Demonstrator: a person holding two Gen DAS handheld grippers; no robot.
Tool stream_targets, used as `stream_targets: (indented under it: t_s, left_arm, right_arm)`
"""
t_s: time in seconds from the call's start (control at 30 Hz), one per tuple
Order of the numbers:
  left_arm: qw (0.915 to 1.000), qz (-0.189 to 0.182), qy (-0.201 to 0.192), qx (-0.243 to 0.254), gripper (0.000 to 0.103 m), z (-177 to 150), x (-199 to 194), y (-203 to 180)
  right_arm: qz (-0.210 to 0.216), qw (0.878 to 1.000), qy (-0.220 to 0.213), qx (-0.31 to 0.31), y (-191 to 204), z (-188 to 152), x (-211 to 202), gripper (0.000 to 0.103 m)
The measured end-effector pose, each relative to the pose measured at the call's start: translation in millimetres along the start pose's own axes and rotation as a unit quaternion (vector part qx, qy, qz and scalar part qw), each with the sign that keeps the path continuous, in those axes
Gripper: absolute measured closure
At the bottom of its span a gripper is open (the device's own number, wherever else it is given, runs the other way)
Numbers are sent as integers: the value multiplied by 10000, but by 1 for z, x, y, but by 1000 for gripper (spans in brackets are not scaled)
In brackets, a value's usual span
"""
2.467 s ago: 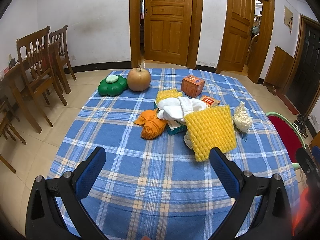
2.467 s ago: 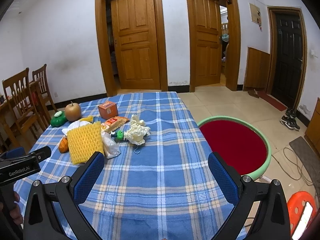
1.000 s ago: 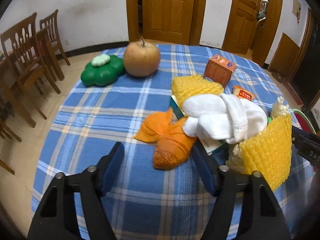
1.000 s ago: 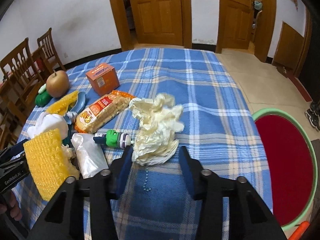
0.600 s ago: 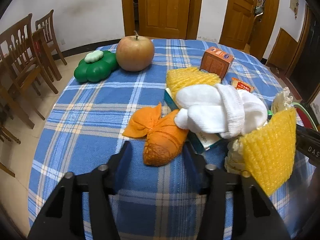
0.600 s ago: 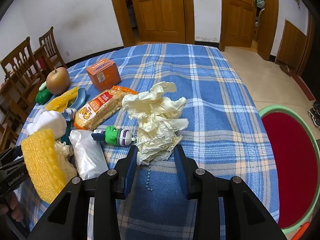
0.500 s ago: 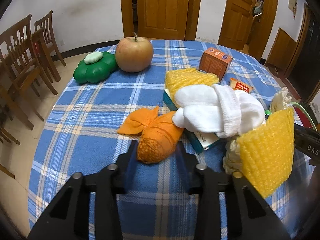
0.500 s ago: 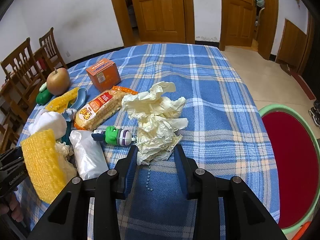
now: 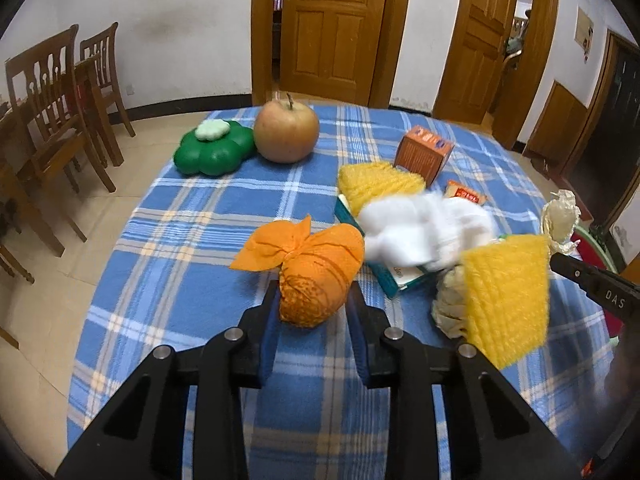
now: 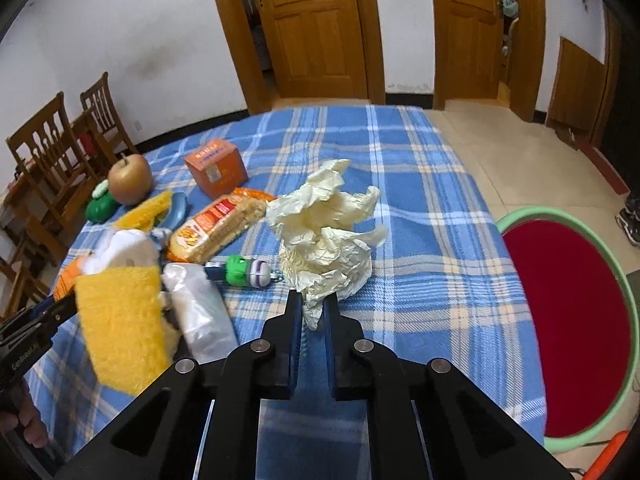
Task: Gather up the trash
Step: 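Lift and carry the tissue and orange mesh bag over the red bucket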
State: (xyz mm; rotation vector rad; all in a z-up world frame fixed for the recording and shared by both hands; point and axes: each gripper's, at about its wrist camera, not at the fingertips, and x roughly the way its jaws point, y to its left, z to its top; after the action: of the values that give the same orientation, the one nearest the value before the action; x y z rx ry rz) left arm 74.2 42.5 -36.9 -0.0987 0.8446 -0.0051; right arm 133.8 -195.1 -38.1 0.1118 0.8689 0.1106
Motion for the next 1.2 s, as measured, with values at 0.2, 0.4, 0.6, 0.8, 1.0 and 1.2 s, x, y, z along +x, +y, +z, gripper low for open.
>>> stream_targets:
  t_s: [0.2, 0.4, 0.6, 0.8, 1.0, 1.2]
  left_arm:
    - [9996, -114, -261, 13, 72, -2, -29, -1]
    - [9982, -291, -513, 83, 72, -2, -59, -7]
    - [9961, -482, -685, 270, 72, -1, -83, -22]
    - [9936, -680, -768, 470, 72, 4, -95, -45]
    - [9903, -907, -814, 669, 72, 12, -102, -70]
    - [9862, -1145, -792, 900, 72, 24, -101, -103]
  right_arm:
    - [14, 9994, -335, 50, 5, -5, -31, 93]
    - [95, 9980, -613, 72, 6, -9, -63, 93]
    - [112, 9969, -776, 64, 5, -15, -90, 93]
    - [50, 9952, -975, 27, 1, -19, -120, 93]
    - [-137, 9938, -1106, 25, -11, -21, -146, 93]
    - [-461, 9916, -1202, 78, -31, -20, -169, 93]
